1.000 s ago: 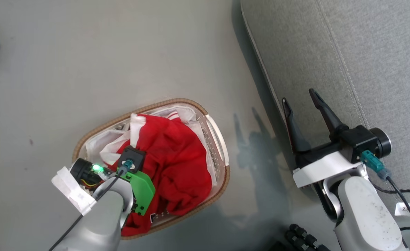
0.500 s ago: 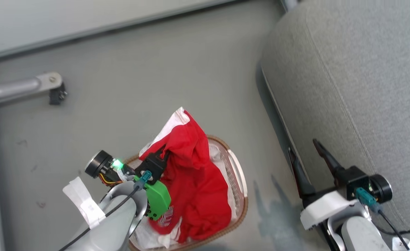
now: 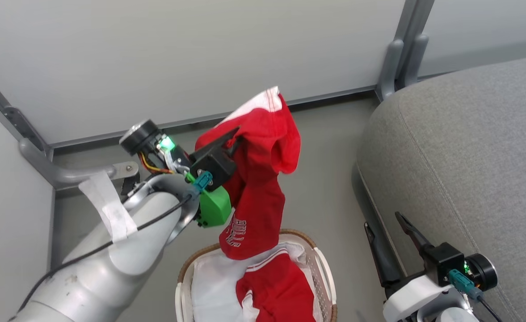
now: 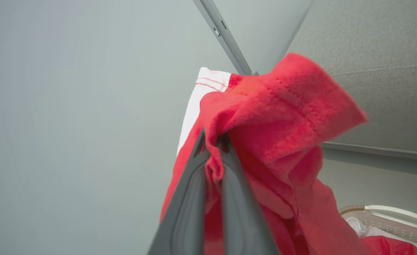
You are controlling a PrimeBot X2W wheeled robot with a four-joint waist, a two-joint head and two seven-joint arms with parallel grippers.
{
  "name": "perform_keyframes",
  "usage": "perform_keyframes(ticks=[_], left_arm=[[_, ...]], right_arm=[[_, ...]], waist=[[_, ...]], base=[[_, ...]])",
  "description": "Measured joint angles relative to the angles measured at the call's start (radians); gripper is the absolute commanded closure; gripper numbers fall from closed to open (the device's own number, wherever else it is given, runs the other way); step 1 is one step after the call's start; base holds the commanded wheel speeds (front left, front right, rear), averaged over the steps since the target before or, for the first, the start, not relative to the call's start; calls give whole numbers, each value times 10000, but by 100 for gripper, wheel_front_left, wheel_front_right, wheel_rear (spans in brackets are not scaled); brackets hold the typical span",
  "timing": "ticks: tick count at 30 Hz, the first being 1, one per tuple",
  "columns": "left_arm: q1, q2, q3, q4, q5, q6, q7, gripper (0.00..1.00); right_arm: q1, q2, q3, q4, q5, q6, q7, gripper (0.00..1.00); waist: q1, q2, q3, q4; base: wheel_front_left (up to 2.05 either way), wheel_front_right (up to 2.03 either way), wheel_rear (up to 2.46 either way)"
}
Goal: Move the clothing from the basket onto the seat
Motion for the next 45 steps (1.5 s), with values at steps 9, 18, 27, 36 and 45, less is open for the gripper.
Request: perform_keyframes(ticks=[9, 18, 27, 36, 45], left_arm=[[-1891, 533, -587, -614, -750, -2, 474, 100], [-2935, 514, -999, -769, -1118, -4, 525, 100], [-3386, 418, -1758, -1051, -1572, -8, 454, 100], [-3556, 307, -2326, -1494, -1877, -10, 341, 100], [-3562, 215, -2339, -1745, -2249, 2, 291, 100]], right_arm=[[-207, 2, 591, -435, 113, 0, 0, 0], [-1043, 0, 1476, -633, 198, 0, 0, 0], [-2718, -10, 2242, 677, -15, 0, -2, 0], [-4525, -4, 3595, 3055, 447, 0, -10, 0], [-5823, 0, 4742, 3969, 1154, 2, -10, 33]], waist=[[0, 0, -766, 128], [0, 0, -878, 174], [0, 0, -895, 559], [0, 0, -942, 882], [0, 0, -895, 989]], base=[[0, 0, 0], [0, 0, 0], [0, 0, 0], [0, 0, 0], [0, 0, 0]])
